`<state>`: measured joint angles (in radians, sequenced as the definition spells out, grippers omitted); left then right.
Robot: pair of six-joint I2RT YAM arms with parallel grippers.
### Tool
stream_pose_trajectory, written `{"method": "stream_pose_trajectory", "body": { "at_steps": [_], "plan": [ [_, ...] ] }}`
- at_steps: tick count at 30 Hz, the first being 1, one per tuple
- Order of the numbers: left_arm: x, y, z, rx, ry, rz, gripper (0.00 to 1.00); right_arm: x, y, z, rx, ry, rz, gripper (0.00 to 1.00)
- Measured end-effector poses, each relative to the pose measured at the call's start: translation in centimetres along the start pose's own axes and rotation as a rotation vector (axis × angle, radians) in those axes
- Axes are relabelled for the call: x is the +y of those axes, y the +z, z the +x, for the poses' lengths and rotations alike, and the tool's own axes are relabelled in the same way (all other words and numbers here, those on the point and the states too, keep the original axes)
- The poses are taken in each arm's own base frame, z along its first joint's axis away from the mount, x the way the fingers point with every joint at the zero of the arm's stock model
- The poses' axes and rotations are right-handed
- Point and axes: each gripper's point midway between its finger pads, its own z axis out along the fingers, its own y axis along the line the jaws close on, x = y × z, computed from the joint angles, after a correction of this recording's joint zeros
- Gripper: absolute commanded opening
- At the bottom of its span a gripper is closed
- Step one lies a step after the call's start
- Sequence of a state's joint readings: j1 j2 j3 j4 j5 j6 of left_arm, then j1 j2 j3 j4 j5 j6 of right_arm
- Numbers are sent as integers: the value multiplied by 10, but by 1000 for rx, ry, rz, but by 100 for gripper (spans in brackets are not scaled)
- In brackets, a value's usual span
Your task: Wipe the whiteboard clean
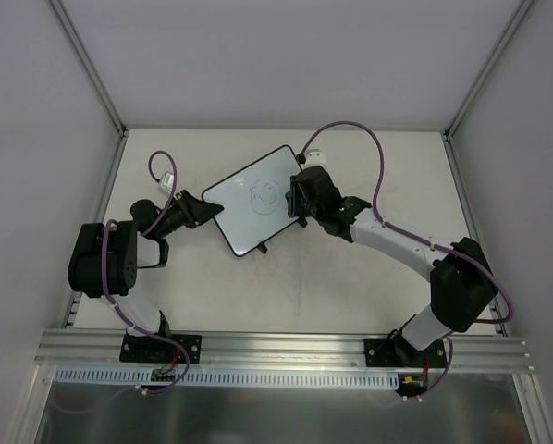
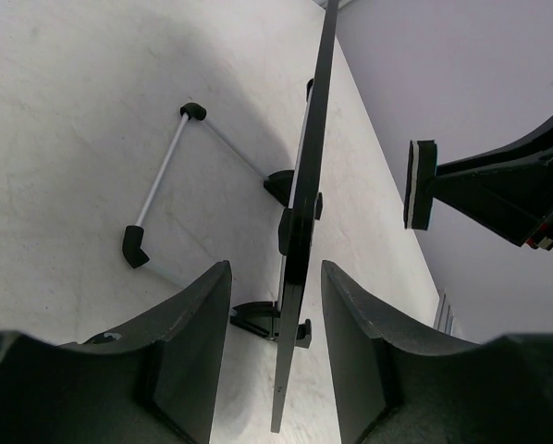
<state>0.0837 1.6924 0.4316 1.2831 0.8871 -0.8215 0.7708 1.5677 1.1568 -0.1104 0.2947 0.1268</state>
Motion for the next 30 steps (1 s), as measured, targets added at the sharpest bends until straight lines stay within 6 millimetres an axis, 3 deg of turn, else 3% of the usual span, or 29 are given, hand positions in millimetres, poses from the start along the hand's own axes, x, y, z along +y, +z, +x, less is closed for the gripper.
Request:
{"method": "stream_pose_trajectory", "body": {
  "at_steps": [10,13,16,30],
  "plan": [
    [-3,0,4,20,9,17,40,19,25,-12,-76,40,-66,0],
    [-5,1,6,27,14,23,29,28,34,-18,-118,61,-101,0],
    [-6,2,8,33,28,28,27,30,39,-15,-145,73,-119,0],
    [-8,0,9,31,60,32,23,53,39,-12,-185,3,-178,0]
  ]
}}
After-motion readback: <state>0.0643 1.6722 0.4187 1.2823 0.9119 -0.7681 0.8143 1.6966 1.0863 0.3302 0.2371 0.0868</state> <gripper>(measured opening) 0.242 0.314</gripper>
